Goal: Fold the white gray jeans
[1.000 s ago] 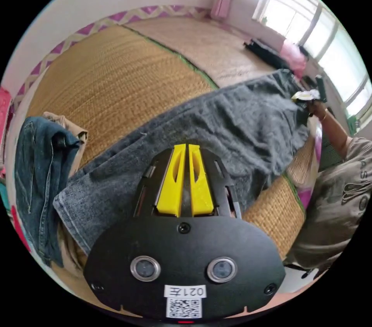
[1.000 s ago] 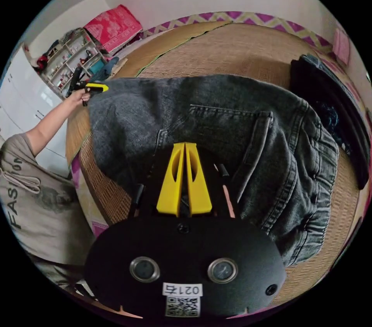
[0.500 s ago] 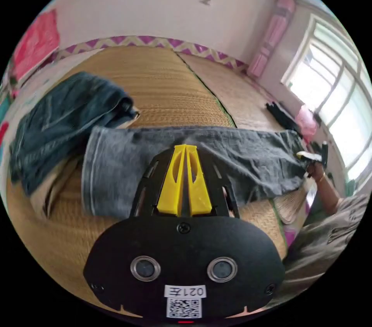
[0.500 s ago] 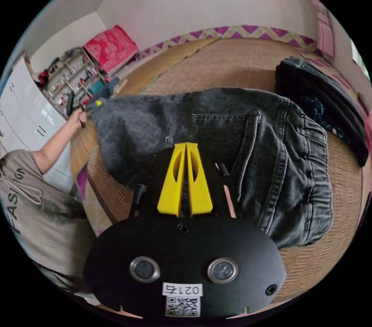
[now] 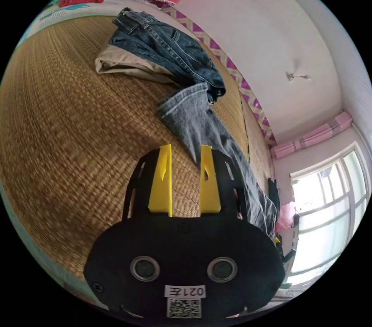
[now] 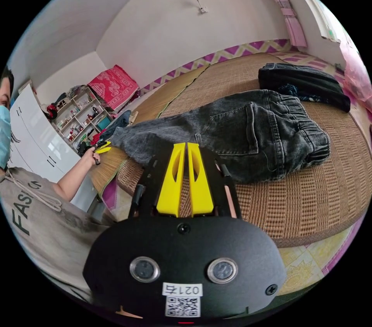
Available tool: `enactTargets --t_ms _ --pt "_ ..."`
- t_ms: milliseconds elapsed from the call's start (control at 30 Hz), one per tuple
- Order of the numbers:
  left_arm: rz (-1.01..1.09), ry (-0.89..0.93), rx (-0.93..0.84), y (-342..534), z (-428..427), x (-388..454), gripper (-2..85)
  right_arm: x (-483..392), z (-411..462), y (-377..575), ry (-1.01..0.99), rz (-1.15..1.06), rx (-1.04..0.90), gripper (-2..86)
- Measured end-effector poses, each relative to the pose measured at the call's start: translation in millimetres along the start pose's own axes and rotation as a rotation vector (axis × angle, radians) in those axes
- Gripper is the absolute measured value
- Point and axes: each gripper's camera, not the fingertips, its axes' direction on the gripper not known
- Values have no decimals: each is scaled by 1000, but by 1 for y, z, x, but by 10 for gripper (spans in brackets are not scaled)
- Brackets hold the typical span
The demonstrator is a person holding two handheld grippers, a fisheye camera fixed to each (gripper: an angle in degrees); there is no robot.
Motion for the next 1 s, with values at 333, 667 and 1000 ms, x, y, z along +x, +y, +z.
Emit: enactTargets --t_ms 333,667,1000 --pt "-71 40 35 -74 -20 30 55 40 -33 18 -36 67 -13 0" --pt "208 243 182 -79 -151 275 -8 89 -78 28 -82 95 -9 -6" --pt "937 89 136 185 -97 796 1 144 -126 57 -144 154 22 -6"
